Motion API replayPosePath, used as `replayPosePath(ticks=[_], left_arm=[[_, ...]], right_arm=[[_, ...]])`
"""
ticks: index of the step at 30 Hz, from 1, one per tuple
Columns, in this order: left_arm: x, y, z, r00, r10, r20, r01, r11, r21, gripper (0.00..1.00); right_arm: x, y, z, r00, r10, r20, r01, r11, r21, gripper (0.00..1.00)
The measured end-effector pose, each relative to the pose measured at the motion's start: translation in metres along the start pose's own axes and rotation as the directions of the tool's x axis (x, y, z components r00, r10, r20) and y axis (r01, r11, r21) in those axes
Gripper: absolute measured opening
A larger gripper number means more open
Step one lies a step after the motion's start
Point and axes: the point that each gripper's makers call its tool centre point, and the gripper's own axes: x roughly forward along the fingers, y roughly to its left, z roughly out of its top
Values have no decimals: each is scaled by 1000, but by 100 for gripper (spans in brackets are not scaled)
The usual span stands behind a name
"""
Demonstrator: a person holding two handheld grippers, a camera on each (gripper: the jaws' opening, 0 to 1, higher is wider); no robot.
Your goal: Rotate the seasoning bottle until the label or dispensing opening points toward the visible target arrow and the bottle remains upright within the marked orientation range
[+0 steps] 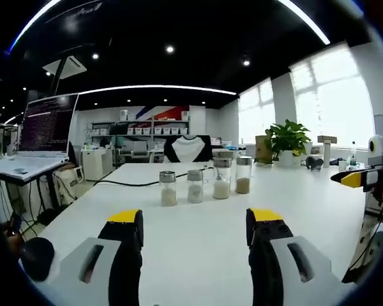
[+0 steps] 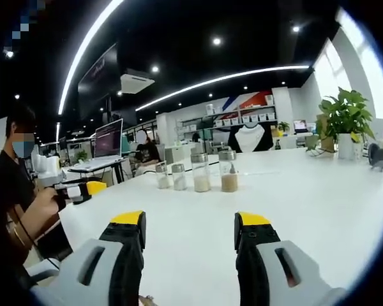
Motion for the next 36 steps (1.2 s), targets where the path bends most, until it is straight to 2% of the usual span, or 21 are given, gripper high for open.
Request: replayPosePath(ticks=[8,10,17,24,26,30,36], left_arm=[[1,-2,3,1000,-23,5,23,1000,-16,70],[2,-3,2,1000,-26,-9,26,1000,-6,70],[4,-1,8,1000,-16,12,16,1000,-1,69],[11,0,9,1000,-25,-8,26,999,28,69],[14,-1,11,999,-38,-6,39,999,33,66],[18,-4,20,997,-65,31,63,996,69,52],[29,-3,18,998,-68,3,68,993,94,53]], right_arm=[[5,5,2,1000,22,1,-22,1000,-4,55],[5,6,2,1000,28,3,-28,1000,-2,55],[7,4,3,999,34,7,-34,999,0,55],[6,3,4,999,34,13,-34,999,5,55],[6,2,3,999,32,9,-32,999,6,55],[8,2,1,1000,32,2,-32,999,10,55],[11,5,0,999,43,2,-43,999,15,55]])
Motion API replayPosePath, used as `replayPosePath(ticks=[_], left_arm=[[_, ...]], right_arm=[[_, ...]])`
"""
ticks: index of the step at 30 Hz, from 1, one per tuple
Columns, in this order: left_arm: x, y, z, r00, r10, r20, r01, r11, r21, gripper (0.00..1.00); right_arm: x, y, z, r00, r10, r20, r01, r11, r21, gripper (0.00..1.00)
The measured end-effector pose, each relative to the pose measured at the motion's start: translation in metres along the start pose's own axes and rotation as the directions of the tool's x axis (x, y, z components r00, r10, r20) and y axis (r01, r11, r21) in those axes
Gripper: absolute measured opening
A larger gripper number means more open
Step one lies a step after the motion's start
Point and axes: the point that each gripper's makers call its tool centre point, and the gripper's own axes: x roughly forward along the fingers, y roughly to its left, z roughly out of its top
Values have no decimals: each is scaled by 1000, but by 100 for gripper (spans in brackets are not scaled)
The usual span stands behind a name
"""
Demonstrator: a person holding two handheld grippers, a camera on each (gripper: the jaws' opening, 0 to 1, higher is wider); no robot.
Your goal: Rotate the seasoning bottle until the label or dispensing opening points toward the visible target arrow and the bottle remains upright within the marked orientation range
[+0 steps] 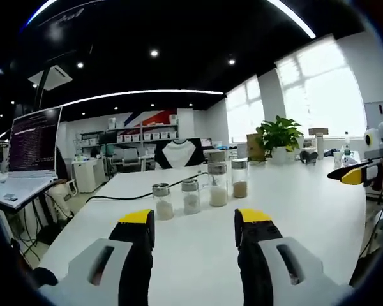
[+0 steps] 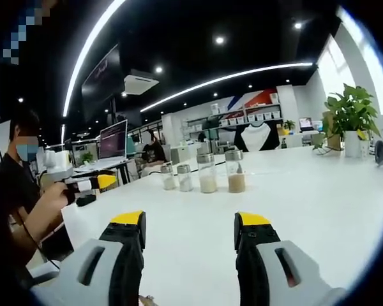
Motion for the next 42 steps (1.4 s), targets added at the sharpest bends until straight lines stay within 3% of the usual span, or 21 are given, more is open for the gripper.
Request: replayPosePath(ticks=[9,11,17,23,37,42], left_arm=[[15,11,-3,1000,0,-15,0,1000,-8,55],[19,15,-3,999,8,-35,-7,1000,20,55],[37,25,15,1000,-19,-22,20,998,58,57],[54,27,22,999,-51,-12,52,997,57,58],[87,34,-1,994,-60,-89,69,993,96,58],[93,34,2,994,-61,-89,70,993,92,58]], right_arm=[[0,-7,2,1000,-19,4,19,1000,-1,55],[-1,-9,3,1000,-22,5,22,1000,-3,55],[-4,-14,7,999,-42,11,42,999,-13,55],[-5,-12,6,999,-49,5,50,999,-14,55],[-2,-9,5,999,-47,-4,47,999,-21,55],[-1,-8,4,999,-47,-5,47,999,-22,55]])
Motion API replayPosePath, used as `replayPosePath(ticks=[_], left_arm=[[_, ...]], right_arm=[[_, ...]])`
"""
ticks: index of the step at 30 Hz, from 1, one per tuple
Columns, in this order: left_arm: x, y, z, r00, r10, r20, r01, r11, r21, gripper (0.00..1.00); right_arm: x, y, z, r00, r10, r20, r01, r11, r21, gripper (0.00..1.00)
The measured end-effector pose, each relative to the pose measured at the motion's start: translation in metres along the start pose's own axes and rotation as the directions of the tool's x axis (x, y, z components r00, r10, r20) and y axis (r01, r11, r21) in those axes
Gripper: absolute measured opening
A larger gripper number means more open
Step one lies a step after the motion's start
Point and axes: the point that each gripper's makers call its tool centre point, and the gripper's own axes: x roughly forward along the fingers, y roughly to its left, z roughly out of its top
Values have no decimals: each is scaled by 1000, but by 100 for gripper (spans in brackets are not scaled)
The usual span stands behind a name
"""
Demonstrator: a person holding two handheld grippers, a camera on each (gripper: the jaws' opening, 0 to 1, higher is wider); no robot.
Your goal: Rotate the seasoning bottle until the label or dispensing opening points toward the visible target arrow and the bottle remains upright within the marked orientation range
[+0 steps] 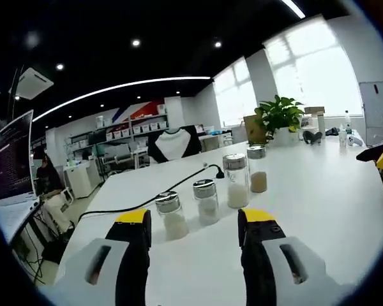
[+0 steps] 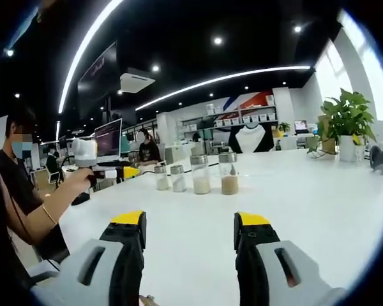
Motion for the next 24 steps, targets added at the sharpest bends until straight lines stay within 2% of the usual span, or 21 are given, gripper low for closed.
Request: replayPosePath(ticks=[3,9,19,24], left_arm=[[2,-1,5,1000,-9,21,9,1000,-12,59],[10,5,7,1000,0,26,0,1000,-14,60],[31,13,-3,1000,15,-19,-16,999,-39,69],[41,12,-5,999,9,-34,-10,1000,-26,69]], right_arm=[[0,0,0,1000,-3,-1,3,1000,1,55],[-2,-2,0,1000,-8,-2,8,1000,-2,55],[-5,-1,1,1000,-20,7,20,1000,-9,55],[-7,-3,7,999,-36,30,37,998,-59,61]])
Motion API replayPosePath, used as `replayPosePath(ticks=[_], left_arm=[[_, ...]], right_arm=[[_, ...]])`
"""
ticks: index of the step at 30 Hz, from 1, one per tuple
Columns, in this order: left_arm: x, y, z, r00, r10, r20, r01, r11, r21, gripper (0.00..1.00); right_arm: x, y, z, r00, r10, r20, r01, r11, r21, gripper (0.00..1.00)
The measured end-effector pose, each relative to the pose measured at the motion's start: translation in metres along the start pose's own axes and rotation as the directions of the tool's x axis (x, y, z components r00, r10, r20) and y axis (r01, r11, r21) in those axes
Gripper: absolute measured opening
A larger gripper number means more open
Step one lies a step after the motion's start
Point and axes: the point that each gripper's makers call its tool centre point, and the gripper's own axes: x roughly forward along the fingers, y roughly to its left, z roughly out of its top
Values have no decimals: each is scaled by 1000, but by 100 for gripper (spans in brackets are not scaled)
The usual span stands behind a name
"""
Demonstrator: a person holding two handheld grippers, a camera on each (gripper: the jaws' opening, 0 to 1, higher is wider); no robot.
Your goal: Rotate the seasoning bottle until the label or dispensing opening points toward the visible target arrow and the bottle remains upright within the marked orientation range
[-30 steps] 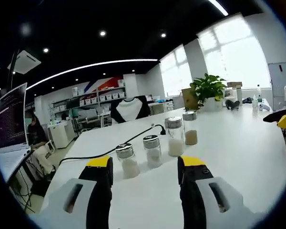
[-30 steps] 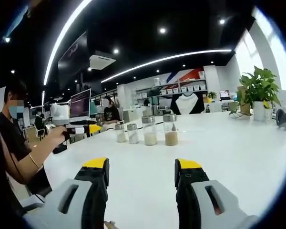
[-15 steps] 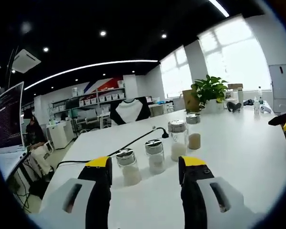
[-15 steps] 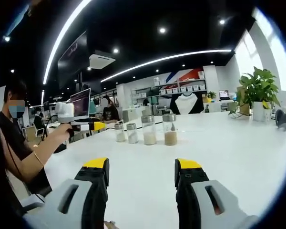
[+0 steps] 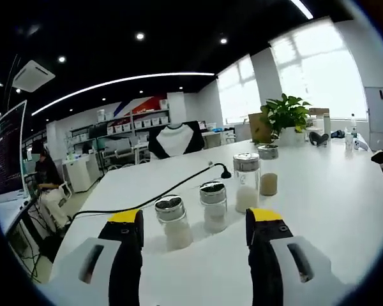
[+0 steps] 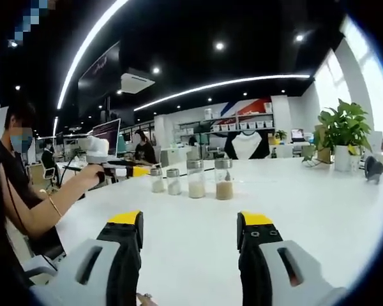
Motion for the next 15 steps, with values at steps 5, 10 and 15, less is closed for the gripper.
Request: replayPosePath(ticks=[5,10,15], left_arm=[[7,2,-2,1000,5,-11,-5,1000,4,69],[7,2,-1,1000,4,-7,-4,1000,-7,69],[5,5,-2,1000,10,-11,-10,1000,-6,69]], right_arm=[[0,0,1,1000,-14,-8,13,999,-50,72],[0,-1,-5,999,-23,-44,21,999,-35,83],[0,-2,-10,997,-37,-74,34,998,-53,91]])
